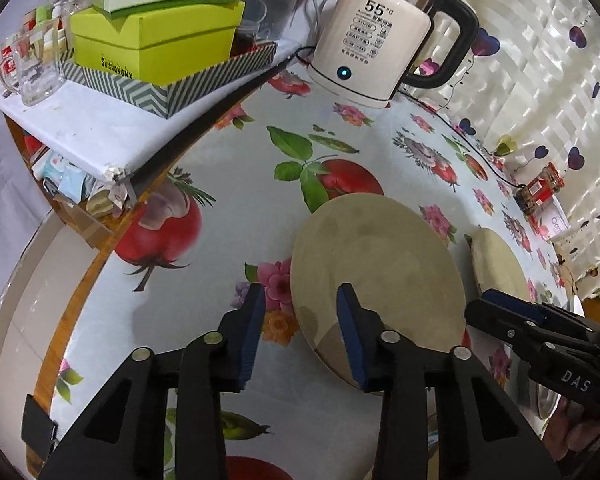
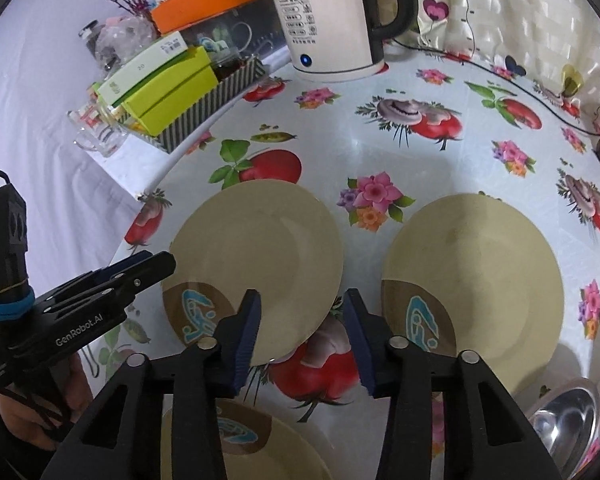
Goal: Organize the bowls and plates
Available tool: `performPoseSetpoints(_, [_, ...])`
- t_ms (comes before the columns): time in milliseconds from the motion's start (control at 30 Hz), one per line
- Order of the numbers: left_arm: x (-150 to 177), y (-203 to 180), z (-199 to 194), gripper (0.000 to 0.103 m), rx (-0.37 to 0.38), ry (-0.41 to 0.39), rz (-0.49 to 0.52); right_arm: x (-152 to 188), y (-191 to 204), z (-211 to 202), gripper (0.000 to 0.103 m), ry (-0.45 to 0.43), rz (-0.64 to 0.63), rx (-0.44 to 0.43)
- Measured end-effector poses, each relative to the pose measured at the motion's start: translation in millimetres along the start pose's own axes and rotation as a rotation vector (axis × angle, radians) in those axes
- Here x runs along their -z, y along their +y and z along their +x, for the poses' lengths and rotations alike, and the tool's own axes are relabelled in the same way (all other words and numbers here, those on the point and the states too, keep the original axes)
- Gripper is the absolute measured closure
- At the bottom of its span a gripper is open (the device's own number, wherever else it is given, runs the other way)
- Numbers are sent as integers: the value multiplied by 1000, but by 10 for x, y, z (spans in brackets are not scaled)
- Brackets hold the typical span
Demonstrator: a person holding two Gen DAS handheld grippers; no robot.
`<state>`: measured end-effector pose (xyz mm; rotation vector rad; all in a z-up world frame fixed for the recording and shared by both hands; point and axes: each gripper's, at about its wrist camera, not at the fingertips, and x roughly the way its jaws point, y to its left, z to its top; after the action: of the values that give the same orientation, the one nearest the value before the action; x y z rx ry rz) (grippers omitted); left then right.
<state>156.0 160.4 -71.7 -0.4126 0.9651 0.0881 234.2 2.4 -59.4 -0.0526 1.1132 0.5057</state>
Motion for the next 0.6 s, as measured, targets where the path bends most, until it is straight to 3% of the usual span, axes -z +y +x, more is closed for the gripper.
performPoseSetpoints(600, [22, -67, 119, 76, 12, 21, 7, 22, -144, 249, 81, 48, 49, -35])
